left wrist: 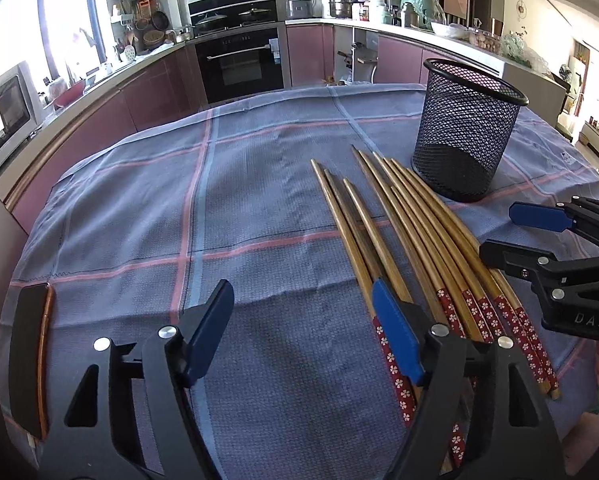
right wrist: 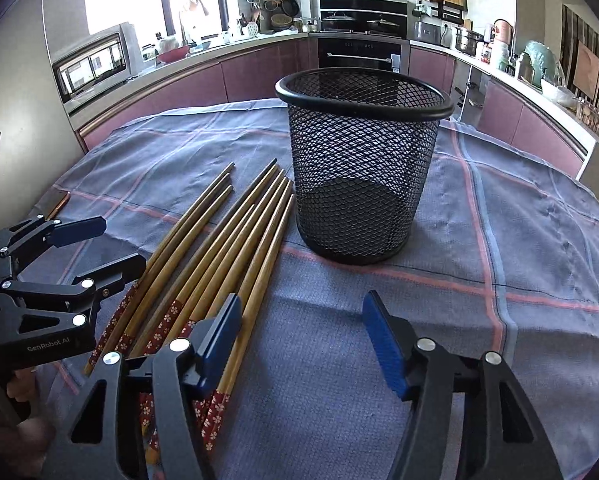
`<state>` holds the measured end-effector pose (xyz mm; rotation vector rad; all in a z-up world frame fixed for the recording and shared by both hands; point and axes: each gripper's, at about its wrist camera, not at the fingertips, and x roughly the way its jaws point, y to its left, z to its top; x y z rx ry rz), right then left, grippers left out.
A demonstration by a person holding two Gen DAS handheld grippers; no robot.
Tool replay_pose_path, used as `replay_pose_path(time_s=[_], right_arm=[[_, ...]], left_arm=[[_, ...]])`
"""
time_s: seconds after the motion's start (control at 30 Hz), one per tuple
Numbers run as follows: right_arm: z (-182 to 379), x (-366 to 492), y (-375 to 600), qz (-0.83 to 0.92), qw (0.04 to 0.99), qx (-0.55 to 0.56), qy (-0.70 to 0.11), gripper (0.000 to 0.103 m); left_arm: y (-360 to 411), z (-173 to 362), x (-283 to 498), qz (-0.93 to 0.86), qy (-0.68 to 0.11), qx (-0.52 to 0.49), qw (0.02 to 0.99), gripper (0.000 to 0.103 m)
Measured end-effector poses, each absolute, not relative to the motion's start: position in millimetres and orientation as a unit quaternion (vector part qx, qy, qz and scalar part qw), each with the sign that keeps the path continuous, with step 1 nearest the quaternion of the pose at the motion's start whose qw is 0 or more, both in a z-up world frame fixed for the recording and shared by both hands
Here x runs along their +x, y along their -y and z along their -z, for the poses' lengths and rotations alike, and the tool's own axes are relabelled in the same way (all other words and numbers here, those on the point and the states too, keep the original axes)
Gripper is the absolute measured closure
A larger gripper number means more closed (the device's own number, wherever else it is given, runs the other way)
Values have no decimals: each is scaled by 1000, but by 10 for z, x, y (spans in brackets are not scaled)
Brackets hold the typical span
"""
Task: Organize utensils
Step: 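Grasp one chopstick with the left tool while the right tool grasps another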
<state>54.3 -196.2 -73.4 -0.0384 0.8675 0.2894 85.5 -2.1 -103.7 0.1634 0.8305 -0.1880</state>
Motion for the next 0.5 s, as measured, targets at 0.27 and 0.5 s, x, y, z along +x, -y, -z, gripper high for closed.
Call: replay_pose_path(time_s=[0.27, 0.5], right_arm=[[738, 635, 1859, -140, 891, -43, -430, 57], [740, 703, 1817, -145, 889, -42, -431, 64]], left_arm=[[20, 1066, 1005, 118, -421, 69, 897, 37], [92, 1136, 1158, 127, -434, 75, 889, 52]])
